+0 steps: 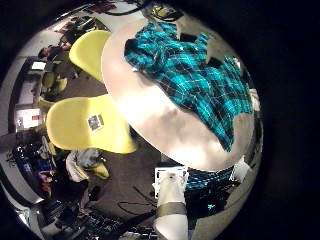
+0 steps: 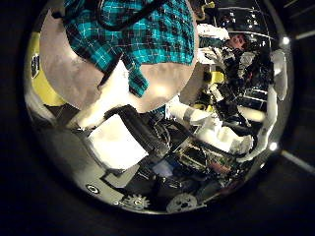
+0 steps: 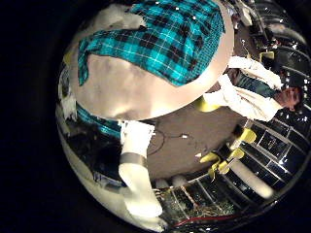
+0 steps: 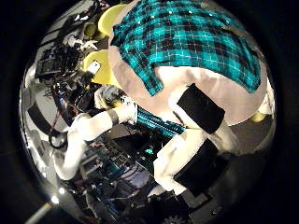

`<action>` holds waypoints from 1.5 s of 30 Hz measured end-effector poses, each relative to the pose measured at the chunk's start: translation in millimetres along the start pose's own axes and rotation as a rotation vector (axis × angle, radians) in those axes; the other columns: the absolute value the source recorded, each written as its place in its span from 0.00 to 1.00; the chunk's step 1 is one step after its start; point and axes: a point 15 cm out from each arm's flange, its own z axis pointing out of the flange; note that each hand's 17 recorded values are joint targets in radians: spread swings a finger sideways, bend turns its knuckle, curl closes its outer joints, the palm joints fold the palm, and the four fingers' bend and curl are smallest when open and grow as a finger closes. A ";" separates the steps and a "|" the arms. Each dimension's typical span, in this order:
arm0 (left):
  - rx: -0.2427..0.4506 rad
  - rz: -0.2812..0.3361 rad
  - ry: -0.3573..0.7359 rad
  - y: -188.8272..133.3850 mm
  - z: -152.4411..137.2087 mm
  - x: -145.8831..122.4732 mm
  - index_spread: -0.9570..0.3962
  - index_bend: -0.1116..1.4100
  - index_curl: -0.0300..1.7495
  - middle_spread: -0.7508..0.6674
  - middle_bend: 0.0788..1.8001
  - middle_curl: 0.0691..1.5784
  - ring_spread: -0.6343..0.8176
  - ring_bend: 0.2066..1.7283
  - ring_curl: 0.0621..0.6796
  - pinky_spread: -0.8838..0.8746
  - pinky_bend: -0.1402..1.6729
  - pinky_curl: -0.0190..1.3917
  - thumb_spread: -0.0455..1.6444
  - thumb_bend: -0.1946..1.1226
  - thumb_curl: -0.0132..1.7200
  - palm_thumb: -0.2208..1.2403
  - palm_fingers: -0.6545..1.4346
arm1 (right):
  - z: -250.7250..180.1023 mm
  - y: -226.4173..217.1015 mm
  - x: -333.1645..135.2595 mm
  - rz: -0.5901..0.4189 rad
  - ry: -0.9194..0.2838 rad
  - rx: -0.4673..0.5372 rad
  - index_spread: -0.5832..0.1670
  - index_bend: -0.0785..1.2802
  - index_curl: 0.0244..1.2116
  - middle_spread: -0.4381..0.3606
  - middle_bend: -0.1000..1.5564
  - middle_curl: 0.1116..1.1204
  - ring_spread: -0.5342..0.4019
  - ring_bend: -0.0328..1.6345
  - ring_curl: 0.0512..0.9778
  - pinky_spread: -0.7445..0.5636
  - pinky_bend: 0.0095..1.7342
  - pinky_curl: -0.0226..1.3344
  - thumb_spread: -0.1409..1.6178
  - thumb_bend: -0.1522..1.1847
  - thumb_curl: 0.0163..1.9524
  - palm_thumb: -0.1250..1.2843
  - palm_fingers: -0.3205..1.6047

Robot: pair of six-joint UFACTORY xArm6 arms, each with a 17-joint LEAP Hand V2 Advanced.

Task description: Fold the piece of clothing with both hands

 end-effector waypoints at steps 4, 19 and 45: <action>0.000 0.003 -0.001 -0.3 0.7 0.8 0.49 0.21 0.43 0.38 0.12 0.41 0.37 0.30 0.25 0.49 0.22 0.29 0.72 0.13 0.24 0.49 0.56 | -0.3 0.5 3.2 0.011 -0.002 0.001 0.33 0.19 0.28 0.52 0.32 0.29 0.56 0.56 0.17 0.72 0.50 0.01 0.88 0.11 0.19 0.56 0.38; -0.071 0.164 -0.064 -7.6 34.3 43.6 0.55 0.16 0.40 0.44 0.05 0.39 0.41 0.33 0.28 0.50 0.27 0.31 0.71 0.11 0.21 0.40 0.48 | -3.6 1.6 25.1 0.087 -0.018 0.011 0.32 0.20 0.29 0.53 0.32 0.29 0.57 0.56 0.16 0.72 0.49 0.01 0.87 0.11 0.18 0.55 0.37; -0.178 0.372 -0.361 -41.2 156.8 81.4 0.76 0.18 0.21 0.67 0.11 0.23 0.65 0.36 0.25 0.68 0.34 0.28 0.57 0.14 0.19 0.31 0.38 | -33.4 45.2 134.0 0.263 0.073 -0.056 0.31 0.19 0.28 0.50 0.31 0.28 0.51 0.56 0.16 0.69 0.49 0.01 0.87 0.11 0.18 0.55 0.38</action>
